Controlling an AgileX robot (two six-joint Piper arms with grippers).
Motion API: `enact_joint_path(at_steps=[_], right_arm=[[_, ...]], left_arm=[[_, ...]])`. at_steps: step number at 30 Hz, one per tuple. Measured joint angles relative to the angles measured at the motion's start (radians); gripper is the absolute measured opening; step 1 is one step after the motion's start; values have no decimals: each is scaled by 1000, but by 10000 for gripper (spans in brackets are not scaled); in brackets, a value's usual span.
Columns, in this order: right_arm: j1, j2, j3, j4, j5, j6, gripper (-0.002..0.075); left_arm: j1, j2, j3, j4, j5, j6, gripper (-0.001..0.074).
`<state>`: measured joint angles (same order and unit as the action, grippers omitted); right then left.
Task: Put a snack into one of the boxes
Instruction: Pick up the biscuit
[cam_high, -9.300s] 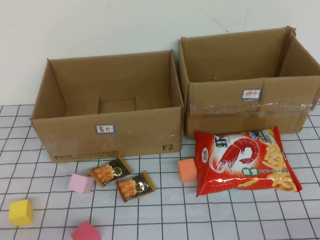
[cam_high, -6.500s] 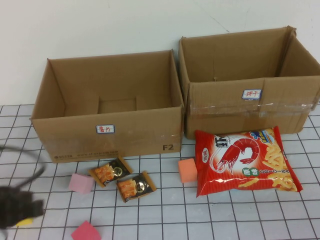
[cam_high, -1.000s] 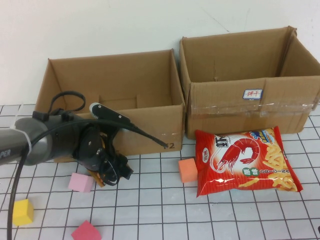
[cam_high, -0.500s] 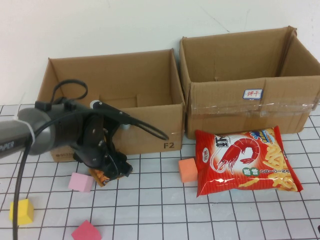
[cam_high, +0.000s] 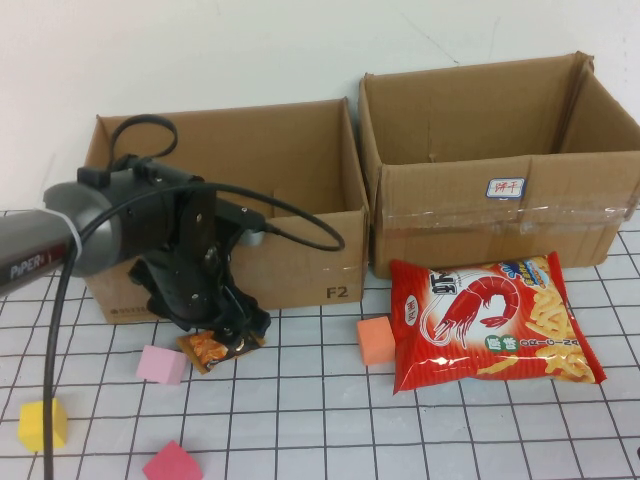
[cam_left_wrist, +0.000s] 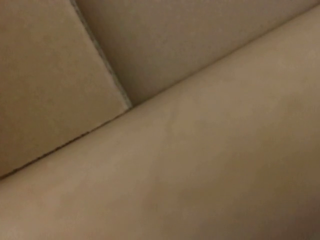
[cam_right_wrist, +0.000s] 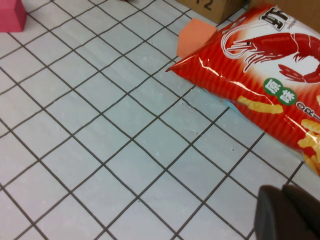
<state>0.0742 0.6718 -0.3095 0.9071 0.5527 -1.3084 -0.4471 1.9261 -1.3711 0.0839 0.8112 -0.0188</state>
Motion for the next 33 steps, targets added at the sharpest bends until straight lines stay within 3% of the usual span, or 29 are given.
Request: enact_joint_path(at_steps=[15,25,33], right_arm=[[0,0,0,15,-3,0,-1],[0,0,0,23,-3,0,-1],[0,0,0,26,-3,-10,-1]], left_arm=[[0,-93,-3,-111,7,-4,442],[0,-201,32,-189,59,70,216],[0,-345,291,-193,-62,104,85]])
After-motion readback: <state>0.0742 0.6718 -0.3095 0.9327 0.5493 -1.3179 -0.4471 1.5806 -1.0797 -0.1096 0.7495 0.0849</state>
